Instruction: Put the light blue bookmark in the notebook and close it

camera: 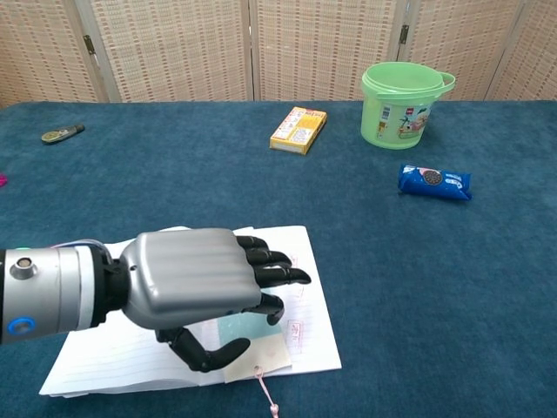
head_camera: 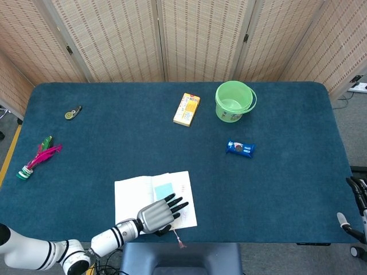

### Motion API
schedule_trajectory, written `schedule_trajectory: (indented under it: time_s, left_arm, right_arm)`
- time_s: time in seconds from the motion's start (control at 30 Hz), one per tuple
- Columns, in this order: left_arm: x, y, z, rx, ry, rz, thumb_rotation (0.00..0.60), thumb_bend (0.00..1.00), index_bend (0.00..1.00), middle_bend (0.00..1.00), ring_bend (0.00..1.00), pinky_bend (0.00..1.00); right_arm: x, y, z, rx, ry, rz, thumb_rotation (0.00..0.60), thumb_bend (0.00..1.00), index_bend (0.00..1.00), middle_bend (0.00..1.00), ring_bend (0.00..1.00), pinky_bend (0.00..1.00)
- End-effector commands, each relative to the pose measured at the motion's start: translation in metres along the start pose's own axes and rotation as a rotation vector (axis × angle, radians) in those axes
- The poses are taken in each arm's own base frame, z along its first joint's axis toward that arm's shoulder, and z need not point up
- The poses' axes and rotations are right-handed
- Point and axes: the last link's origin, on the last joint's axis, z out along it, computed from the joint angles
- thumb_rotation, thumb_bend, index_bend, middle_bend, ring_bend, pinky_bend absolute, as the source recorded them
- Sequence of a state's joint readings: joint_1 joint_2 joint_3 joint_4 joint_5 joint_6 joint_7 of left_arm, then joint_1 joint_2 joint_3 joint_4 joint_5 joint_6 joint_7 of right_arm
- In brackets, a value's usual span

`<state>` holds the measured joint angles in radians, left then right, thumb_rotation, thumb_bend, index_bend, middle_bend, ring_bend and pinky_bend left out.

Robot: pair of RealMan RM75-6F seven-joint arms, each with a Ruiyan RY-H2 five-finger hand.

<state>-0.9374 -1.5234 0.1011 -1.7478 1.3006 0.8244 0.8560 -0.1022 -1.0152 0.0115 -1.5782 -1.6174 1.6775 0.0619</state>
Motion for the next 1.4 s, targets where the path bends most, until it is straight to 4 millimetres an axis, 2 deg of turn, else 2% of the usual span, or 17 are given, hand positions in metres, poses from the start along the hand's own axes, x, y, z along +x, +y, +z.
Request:
schedule_trajectory:
  time_s: [0.03, 0.5, 1.4]
  left_arm:
    - [-0.002, 0.003, 0.003, 0.003, -0.007, 0.003, 0.267, 0.60, 0.29, 0.00, 0.00, 0.15]
    - [-0.011, 0.006, 0.001, 0.023, -0.070, 0.018, 0.265, 0.60, 0.29, 0.00, 0.00, 0.15]
    - [-0.005, 0.001, -0.012, 0.038, -0.065, 0.036, 0.264, 0.60, 0.29, 0.00, 0.00, 0.15]
  right_arm:
    - [0.000, 0.000, 0.000, 0.000, -0.001, 0.000, 0.600, 0.25, 0.06, 0.11, 0.05, 0.07]
    - [0.000, 0.002, -0.002, -0.004, 0.003, 0.002, 0.600, 0.25, 0.06, 0.11, 0.05, 0.07]
    - [0.003, 0.003, -0.005, -0.004, 0.019, 0.006, 0.600, 0.25, 0.07, 0.11, 0.05, 0.07]
